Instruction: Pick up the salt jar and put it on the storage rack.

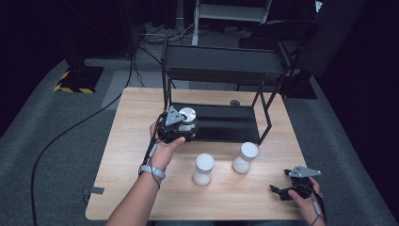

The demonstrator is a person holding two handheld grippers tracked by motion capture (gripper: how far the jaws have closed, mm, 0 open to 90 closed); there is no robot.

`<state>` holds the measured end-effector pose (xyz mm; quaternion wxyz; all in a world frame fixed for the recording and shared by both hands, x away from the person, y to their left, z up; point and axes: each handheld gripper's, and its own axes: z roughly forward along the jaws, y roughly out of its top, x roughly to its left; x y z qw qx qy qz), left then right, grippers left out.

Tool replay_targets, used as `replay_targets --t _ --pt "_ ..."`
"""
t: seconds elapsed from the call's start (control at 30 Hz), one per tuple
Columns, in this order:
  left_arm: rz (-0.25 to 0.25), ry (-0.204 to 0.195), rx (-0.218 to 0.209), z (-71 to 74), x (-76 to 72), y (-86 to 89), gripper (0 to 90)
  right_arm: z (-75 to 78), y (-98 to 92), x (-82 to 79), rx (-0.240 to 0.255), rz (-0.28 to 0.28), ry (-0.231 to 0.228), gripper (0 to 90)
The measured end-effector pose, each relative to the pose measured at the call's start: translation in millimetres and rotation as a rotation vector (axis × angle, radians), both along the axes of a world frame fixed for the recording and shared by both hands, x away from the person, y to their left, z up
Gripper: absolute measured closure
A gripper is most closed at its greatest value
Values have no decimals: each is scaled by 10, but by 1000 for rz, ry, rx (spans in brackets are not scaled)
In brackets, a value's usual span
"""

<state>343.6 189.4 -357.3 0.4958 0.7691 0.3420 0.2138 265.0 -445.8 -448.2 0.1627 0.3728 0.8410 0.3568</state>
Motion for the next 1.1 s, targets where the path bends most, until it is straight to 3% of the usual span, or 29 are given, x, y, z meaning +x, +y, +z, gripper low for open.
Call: replay_targets --t 0.3,0.37,0.5,0.77,0.93,1.1 --pt "14 23 -13 -37 128 -42 306 0 0 0 0 0 0 13" --pt "16 29 0 -29 183 -66 306 0 0 0 0 0 0 13" --pt "19 31 -16 -51 236 -65 306 0 0 0 0 0 0 13" --pt "23 34 3 -67 353 -126 306 1 0 0 0 0 1 13" --pt "24 8 2 -123 388 -166 306 1 0 1 0 0 1 13" --pt "31 22 -4 -156 438 -193 306 1 0 0 0 0 0 13"
